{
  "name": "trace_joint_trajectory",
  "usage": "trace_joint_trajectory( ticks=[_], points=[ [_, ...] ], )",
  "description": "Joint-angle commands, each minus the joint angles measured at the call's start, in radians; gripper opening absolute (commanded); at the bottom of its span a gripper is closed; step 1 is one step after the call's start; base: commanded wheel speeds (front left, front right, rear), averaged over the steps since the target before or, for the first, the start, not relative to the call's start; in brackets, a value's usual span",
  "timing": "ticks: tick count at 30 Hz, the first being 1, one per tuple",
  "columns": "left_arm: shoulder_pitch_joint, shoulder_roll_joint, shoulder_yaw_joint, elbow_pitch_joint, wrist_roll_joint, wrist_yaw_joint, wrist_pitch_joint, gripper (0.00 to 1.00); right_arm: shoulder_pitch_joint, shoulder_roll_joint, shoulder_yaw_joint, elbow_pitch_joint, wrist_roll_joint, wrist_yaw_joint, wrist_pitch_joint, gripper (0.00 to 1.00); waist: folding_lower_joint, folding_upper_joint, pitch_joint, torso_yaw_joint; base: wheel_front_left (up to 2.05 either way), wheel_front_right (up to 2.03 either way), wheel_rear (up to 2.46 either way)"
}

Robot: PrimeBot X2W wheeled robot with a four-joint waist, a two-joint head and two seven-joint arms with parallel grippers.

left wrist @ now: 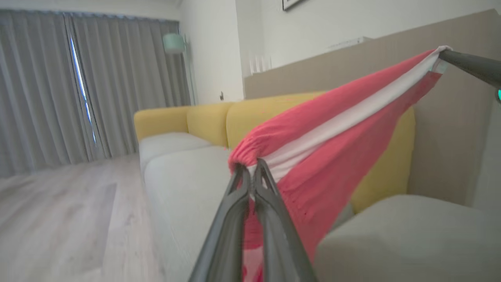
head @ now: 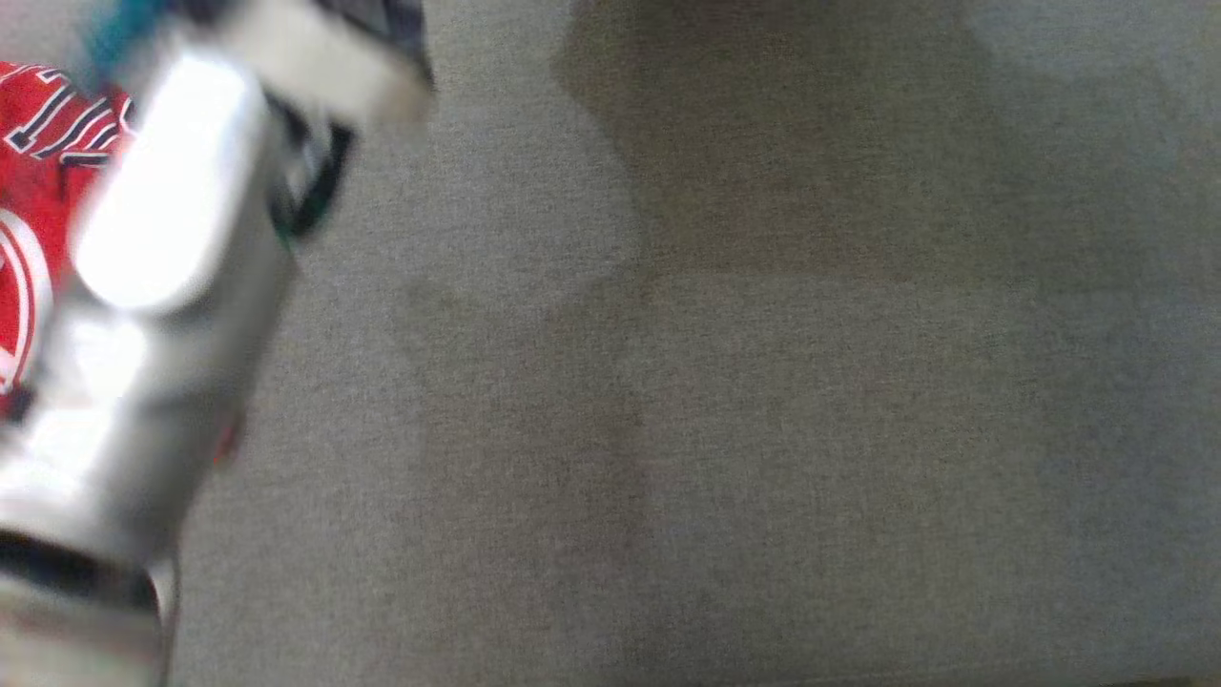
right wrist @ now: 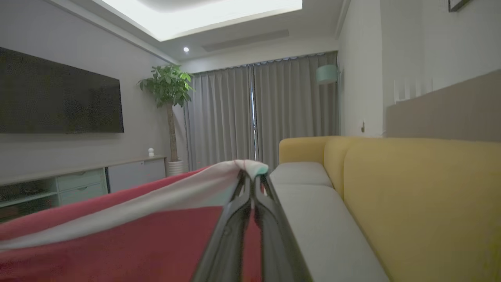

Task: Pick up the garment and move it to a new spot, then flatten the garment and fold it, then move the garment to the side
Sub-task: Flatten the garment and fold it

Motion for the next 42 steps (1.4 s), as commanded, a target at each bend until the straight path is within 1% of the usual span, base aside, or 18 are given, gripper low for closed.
trace_joint_trajectory(
  ticks=[1,5,8,14,19,22,26,30,31,33,35,38,42],
  points=[
    [0.049,0.036,0.029,-0.043,0.012,-0.004,-0.004,0.00,0.098,-0.030,-0.008,-0.047,0.022,0.008,-0.010,0.00,0.0000,0.0000,-0.005,-0.003,0.00,0.00,0.00],
    [0.256,0.042,0.006,-0.121,0.039,-0.005,-0.004,0.00,0.330,-0.059,-0.002,-0.118,0.062,0.008,-0.012,0.00,0.0000,0.0000,-0.033,-0.009,0.00,0.00,0.00],
    [0.423,0.052,-0.016,-0.177,0.050,-0.005,-0.004,0.00,0.511,-0.080,-0.022,-0.182,0.081,0.008,-0.012,0.00,0.0000,0.0000,-0.067,-0.016,0.00,0.00,0.00],
    [0.718,0.079,-0.044,-0.253,0.098,-0.005,-0.004,0.00,0.876,-0.100,-0.115,-0.325,0.100,0.008,-0.002,0.00,0.0000,0.0000,-0.153,-0.028,0.00,0.00,0.00],
    [0.905,0.100,-0.036,-0.307,0.122,0.034,-0.004,0.00,1.137,-0.068,-0.207,-0.454,0.088,0.008,0.043,0.00,0.0000,0.0000,-0.216,-0.044,0.00,0.00,0.00],
    [1.003,0.110,-0.027,-0.350,0.114,0.064,-0.004,0.00,1.255,-0.049,-0.263,-0.535,0.071,0.008,0.079,0.00,0.0000,0.0000,-0.250,-0.050,0.00,0.00,0.00],
    [1.115,0.144,-0.029,-0.420,0.098,0.098,0.003,0.00,1.388,-0.023,-0.340,-0.650,0.046,0.008,0.139,0.00,0.0000,0.0000,-0.286,-0.047,0.00,0.00,0.00],
    [1.177,0.179,-0.025,-0.517,0.079,0.119,0.030,0.00,1.477,0.021,-0.432,-0.745,-0.003,0.008,0.203,0.00,0.0000,0.0000,-0.301,-0.026,0.00,0.00,0.00],
    [1.177,0.179,-0.025,-0.517,0.079,0.119,0.030,0.00,1.477,0.021,-0.432,-0.745,-0.003,0.008,0.203,0.00,0.0000,0.0000,-0.301,-0.026,0.00,0.00,0.00],
    [1.181,0.184,-0.021,-0.557,0.066,0.120,0.044,0.00,1.487,0.045,-0.460,-0.779,-0.026,0.008,0.235,0.00,0.0000,0.0000,-0.300,-0.010,0.00,0.00,0.00],
    [1.160,0.177,-0.023,-0.580,0.051,0.109,0.068,0.00,1.474,0.062,-0.480,-0.796,-0.053,0.008,0.264,0.00,0.0000,0.0000,-0.288,0.011,0.00,0.00,0.00],
    [1.087,0.133,-0.031,-0.588,0.017,0.076,0.105,0.00,1.423,0.084,-0.497,-0.796,-0.080,0.008,0.307,0.00,0.0000,0.0000,-0.260,0.050,0.00,0.00,0.00],
    [0.971,0.059,-0.036,-0.539,-0.046,0.041,0.153,0.00,1.308,0.069,-0.479,-0.748,-0.106,0.008,0.362,0.00,0.0000,0.0000,-0.224,0.088,0.00,0.00,0.00]
  ],
)
